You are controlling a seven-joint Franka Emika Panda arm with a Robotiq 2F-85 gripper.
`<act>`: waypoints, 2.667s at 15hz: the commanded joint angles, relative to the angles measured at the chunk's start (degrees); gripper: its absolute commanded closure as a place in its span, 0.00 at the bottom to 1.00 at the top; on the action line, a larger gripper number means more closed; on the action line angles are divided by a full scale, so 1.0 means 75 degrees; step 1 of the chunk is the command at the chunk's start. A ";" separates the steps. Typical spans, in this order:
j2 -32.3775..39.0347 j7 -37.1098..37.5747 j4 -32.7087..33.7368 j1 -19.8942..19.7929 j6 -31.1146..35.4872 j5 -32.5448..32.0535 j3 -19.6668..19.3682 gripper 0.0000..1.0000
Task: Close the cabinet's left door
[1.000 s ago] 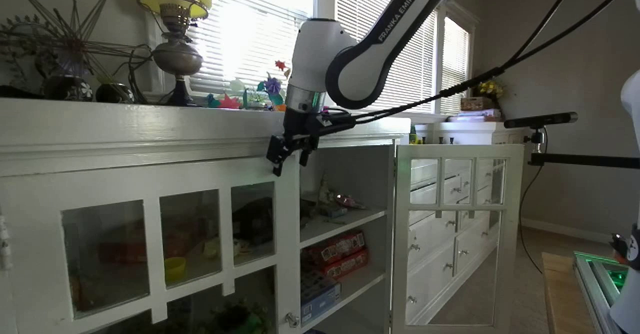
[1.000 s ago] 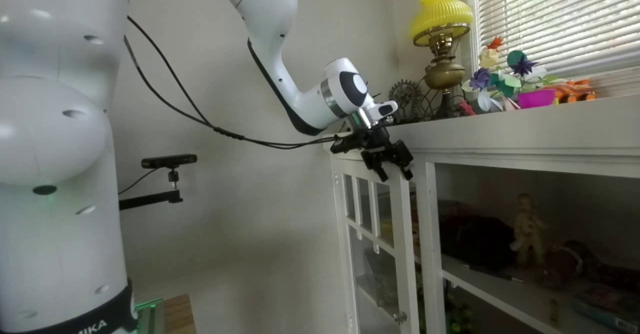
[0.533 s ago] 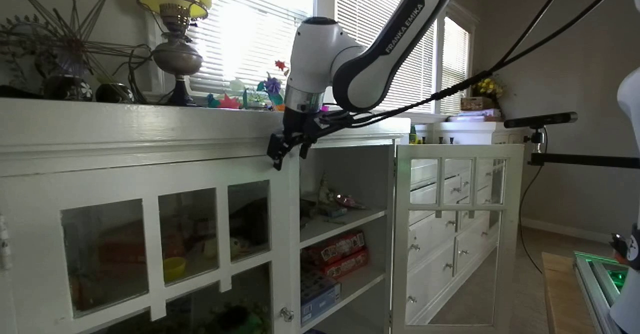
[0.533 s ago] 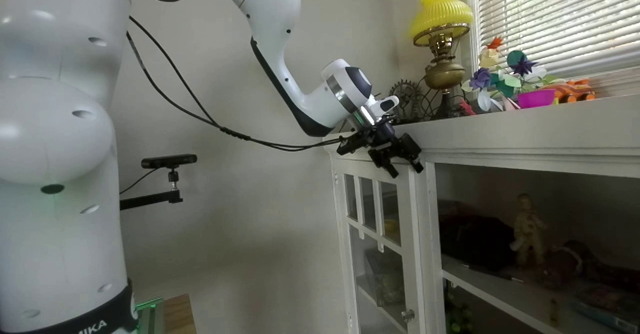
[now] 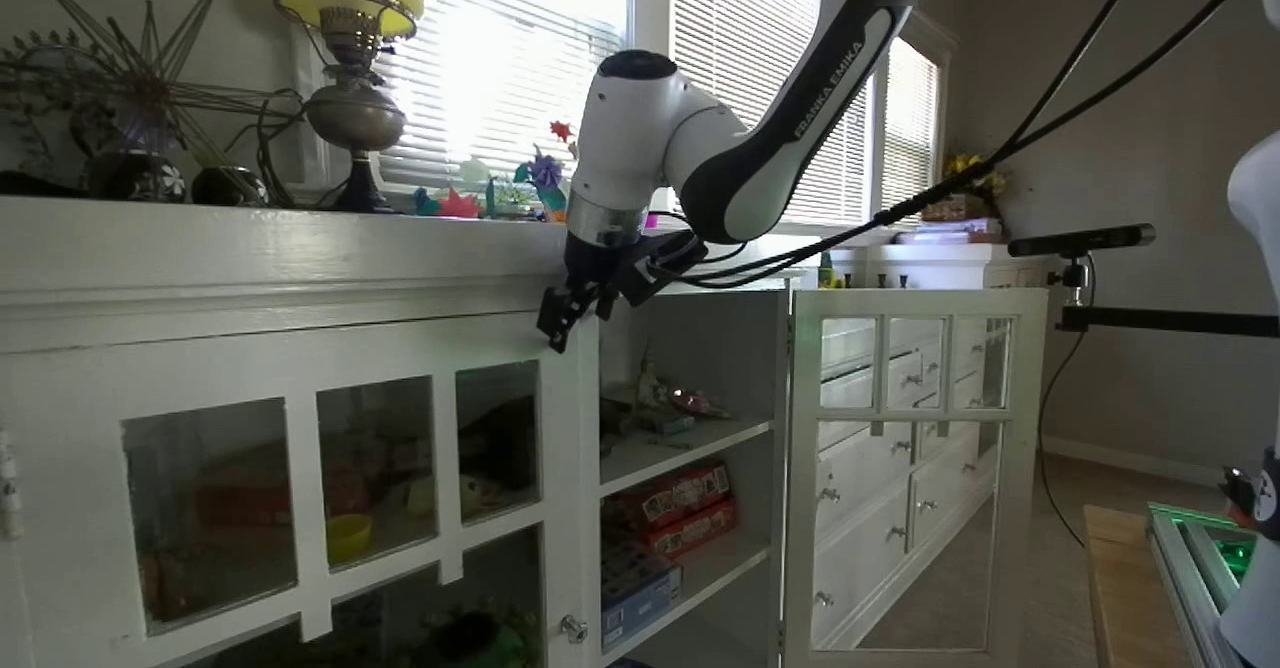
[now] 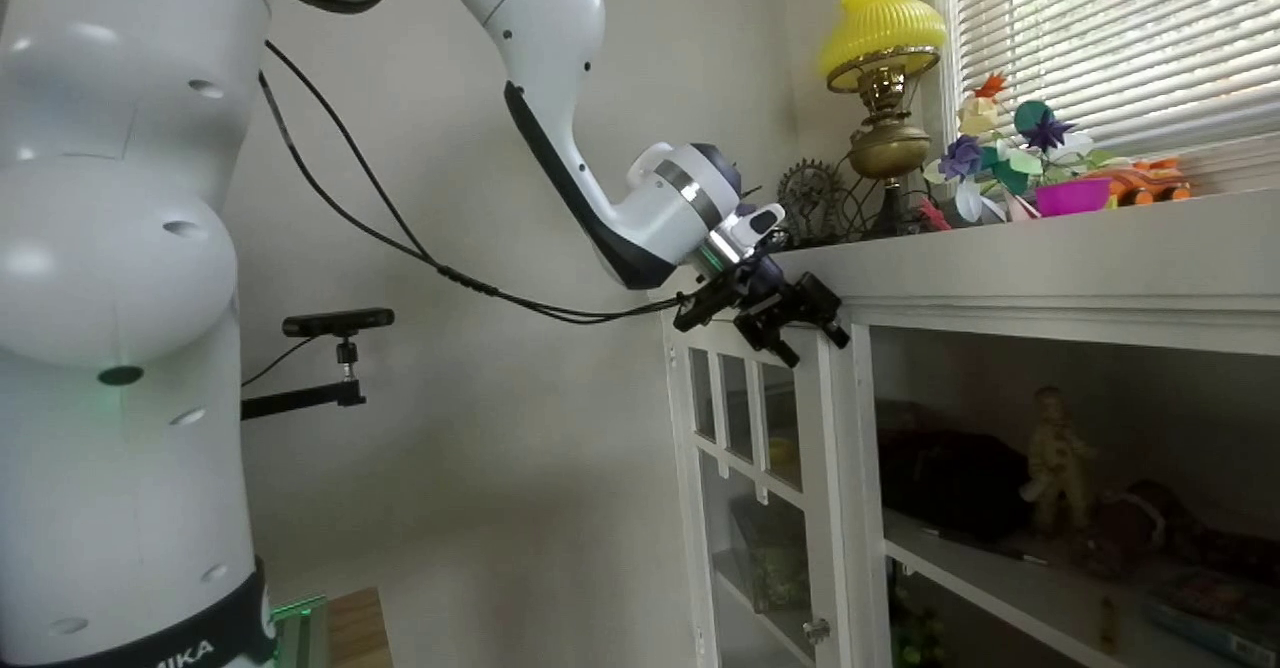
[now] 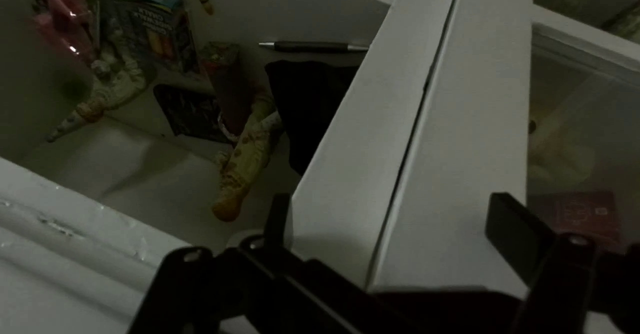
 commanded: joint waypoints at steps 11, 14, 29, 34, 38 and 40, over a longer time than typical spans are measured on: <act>-0.0792 -0.1644 -0.1528 -0.0322 -0.0187 0.2866 0.1236 0.00; -0.0892 -0.1690 -0.1554 -0.0244 0.0128 0.3141 0.1403 0.00; -0.0752 -0.0449 -0.0820 -0.0119 0.1231 0.0105 0.0400 0.91; -0.0524 0.0366 -0.0507 -0.0096 0.1305 -0.1091 0.0201 1.00; -0.0244 0.0998 -0.0236 -0.0082 0.1259 -0.2053 0.0097 1.00; -0.0090 0.1243 -0.0107 -0.0079 0.1223 -0.2471 0.0058 1.00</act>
